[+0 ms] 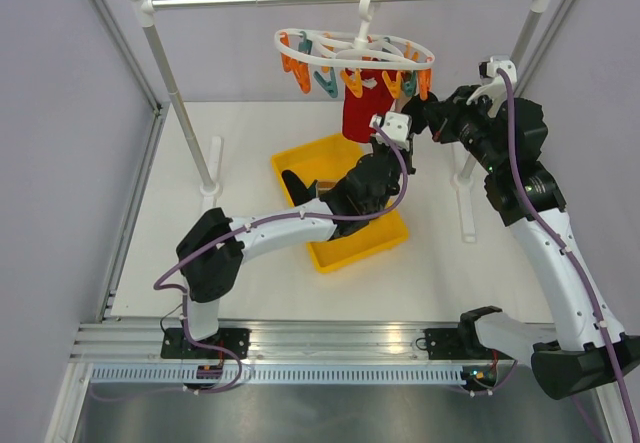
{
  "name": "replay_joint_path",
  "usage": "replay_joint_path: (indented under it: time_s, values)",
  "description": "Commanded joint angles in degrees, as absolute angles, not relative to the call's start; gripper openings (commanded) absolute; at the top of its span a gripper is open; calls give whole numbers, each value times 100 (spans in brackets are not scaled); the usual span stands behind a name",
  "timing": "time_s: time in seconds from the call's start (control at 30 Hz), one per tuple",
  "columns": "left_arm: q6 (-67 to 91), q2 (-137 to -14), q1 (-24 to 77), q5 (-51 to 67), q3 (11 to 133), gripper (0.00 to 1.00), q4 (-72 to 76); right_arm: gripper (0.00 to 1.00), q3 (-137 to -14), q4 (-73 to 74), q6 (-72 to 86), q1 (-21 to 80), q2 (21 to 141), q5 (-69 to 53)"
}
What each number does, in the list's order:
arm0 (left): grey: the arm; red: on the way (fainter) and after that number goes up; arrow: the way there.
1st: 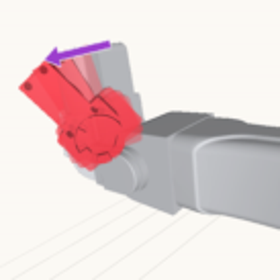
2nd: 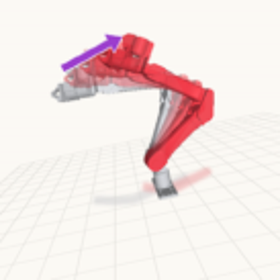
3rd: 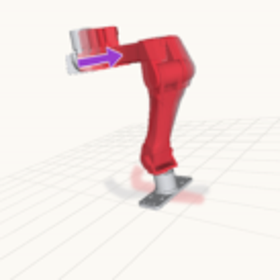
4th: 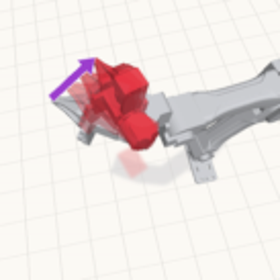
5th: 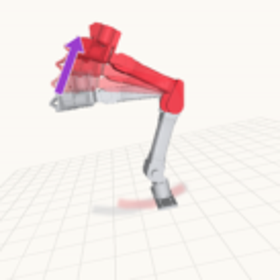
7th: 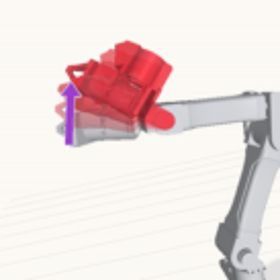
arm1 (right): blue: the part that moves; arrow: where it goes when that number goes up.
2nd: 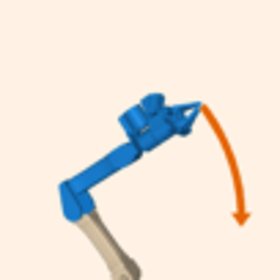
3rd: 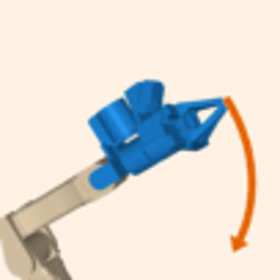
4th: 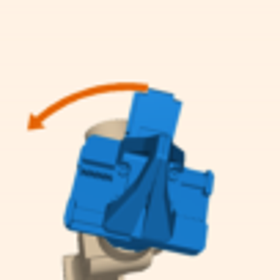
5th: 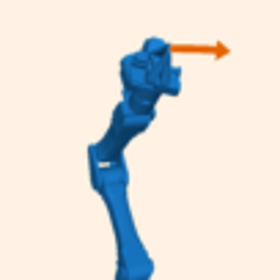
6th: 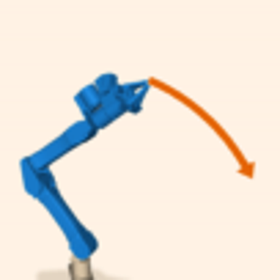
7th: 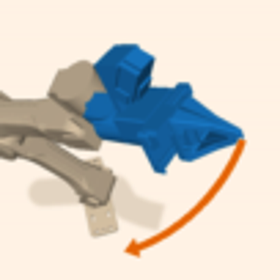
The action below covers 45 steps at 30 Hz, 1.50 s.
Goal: Remove the socks clipped to the hanger
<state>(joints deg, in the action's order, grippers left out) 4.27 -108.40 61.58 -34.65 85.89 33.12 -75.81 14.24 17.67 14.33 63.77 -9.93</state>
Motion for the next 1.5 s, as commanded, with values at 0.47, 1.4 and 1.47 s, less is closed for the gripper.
replay_joint_path:
  time_s: [0.47,1.4,1.47]
  values:
    - [1168,-10152,6109,-3112,8447,2,2830,34,-7884,1521,1635,1477,6416,-642]
    - [2716,-9598,5370,-1969,8042,2,1688,57,-8332,1029,1274,845,7022,-1739]
    - [2725,-9580,5353,-1916,8051,2,1644,57,-8254,845,1371,686,7084,-2072]
